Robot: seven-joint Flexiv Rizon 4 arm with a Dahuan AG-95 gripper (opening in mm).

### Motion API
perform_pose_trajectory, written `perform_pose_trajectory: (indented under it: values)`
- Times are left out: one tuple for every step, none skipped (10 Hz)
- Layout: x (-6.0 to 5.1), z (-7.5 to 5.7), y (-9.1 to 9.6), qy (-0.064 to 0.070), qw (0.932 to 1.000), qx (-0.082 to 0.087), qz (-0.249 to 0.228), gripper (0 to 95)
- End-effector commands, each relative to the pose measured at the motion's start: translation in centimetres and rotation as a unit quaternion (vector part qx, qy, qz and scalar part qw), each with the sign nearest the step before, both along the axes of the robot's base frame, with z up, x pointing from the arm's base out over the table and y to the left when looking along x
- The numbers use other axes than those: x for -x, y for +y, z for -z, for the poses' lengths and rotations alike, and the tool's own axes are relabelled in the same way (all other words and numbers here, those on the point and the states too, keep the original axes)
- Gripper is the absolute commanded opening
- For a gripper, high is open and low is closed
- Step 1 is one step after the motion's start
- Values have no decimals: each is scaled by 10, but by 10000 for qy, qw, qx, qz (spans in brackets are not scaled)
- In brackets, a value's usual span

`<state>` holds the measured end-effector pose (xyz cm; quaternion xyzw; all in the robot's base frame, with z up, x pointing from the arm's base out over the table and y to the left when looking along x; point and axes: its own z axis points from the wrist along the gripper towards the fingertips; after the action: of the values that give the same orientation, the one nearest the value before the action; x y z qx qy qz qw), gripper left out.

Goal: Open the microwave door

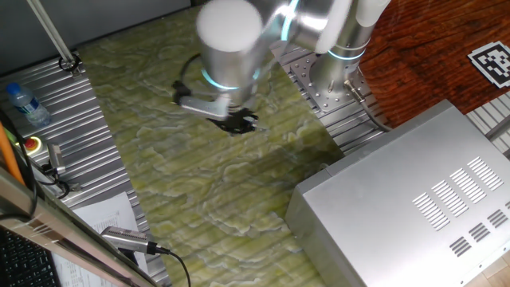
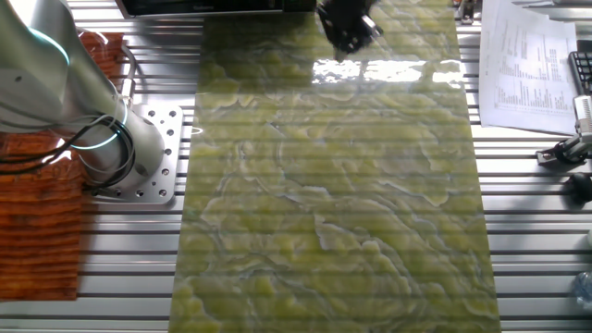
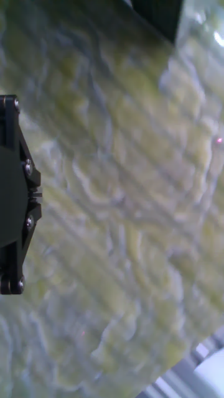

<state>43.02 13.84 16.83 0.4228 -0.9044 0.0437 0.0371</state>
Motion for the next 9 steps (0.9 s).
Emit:
perform_pose_trajectory:
  values:
    - [6,0,10,-78,9995,-35,-288,0]
    - [6,0,10,-84,9998,13,-183,0]
    - [6,0,10,-91,9999,124,-23,0]
    - [6,0,10,-88,9997,225,-45,0]
    - [6,0,10,-81,9992,397,2,0]
    - [6,0,10,-71,9986,514,-53,0]
    - [6,0,10,-35,9986,454,-275,0]
    - [6,-1,11,-22,9982,349,-484,0]
    - [8,-3,18,-9,9973,266,-687,0]
